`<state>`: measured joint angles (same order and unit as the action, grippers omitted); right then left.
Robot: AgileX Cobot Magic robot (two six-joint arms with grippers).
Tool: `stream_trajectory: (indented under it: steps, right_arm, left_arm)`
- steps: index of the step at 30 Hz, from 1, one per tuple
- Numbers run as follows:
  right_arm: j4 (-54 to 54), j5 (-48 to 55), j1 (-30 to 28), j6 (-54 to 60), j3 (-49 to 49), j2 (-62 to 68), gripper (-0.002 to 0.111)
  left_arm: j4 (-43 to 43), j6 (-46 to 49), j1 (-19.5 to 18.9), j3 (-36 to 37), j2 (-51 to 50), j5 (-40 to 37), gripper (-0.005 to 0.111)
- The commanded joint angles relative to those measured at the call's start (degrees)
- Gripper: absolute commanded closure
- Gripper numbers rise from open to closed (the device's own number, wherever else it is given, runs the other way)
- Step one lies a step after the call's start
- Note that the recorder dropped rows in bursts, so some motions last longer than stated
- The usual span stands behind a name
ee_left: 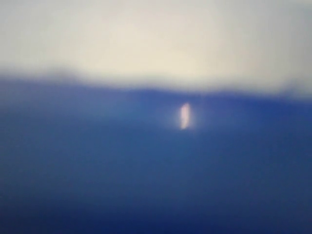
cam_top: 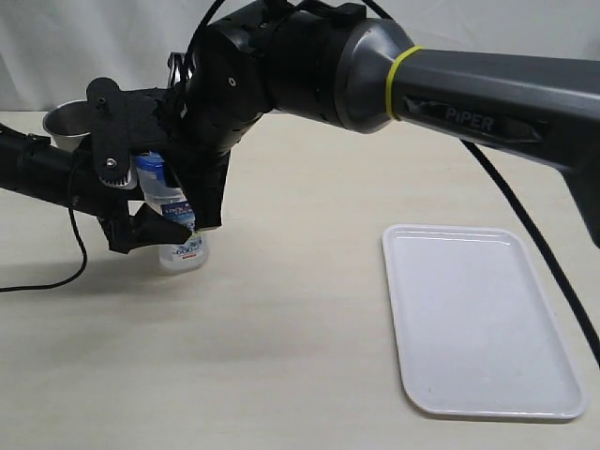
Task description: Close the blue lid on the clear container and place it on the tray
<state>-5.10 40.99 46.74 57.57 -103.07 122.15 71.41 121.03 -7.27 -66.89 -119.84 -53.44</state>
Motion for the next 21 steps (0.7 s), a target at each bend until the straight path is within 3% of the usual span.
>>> stream_trajectory:
  steps: [1,6,10,17,19,21]
  right_arm:
    - [3.4,12.2,0.1,-1.9,3.4,5.4,0.084]
    - [3.4,12.8,0.1,-1.9,3.4,5.4,0.084]
    - [3.4,12.9,0.1,-1.9,3.4,5.4,0.084]
    - [4.7,13.0,0.1,-1.2,3.4,5.4,0.084]
    - [4.7,13.0,0.1,-1.2,3.4,5.4,0.084]
    - [4.7,13.0,0.1,-1.2,3.4,5.4,0.084]
  left_arm:
    - [1.4,1.4,1.3,-0.2,0.3,-4.5,0.023]
    - [1.6,1.4,1.3,-0.2,0.3,-3.1,0.022]
    - [10.0,1.4,1.3,-0.2,0.3,-0.5,0.022]
    - [10.3,1.4,1.3,-0.2,0.3,-0.6,0.022]
    - [10.3,1.4,1.3,-0.2,0.3,-0.3,0.027]
    - [10.3,1.4,1.3,-0.2,0.3,-0.3,0.042]
